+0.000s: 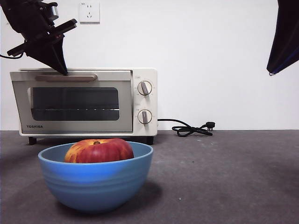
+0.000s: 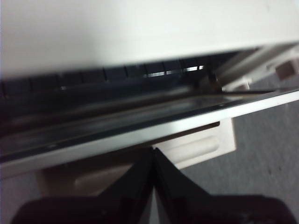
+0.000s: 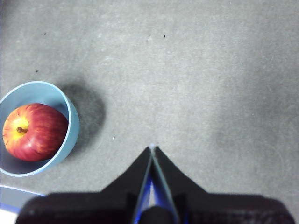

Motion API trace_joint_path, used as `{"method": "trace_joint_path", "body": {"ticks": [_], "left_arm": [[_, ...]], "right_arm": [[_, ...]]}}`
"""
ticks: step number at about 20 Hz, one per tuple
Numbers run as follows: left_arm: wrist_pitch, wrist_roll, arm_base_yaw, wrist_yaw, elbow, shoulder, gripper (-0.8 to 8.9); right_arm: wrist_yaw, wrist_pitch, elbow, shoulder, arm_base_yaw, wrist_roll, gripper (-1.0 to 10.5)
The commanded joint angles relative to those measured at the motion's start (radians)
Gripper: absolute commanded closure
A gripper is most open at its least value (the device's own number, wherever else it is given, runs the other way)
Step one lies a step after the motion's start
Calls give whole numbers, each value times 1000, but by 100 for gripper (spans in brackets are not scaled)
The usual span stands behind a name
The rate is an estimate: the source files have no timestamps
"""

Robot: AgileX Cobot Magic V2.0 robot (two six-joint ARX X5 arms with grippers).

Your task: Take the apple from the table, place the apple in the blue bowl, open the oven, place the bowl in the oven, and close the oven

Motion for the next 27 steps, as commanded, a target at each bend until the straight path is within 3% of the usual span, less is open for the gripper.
{"method": "trace_joint_path", "body": {"ticks": [1,8,16,27], "left_arm": [[-35,19,-2,-58,-48,66,819],[-22,23,-55,-110,-84,11,820],[152,-37,-79,-110,-348,-84,819],[250,-76,-79,-109,-549,-122,819]], "right_arm": [[3,3,-10,-1,1,-3,953],[3,3,-10,-1,1,-14,953],[2,2,-10,-1,1,-26,953],[-10,3,-10,-1,1,-48,953]]}}
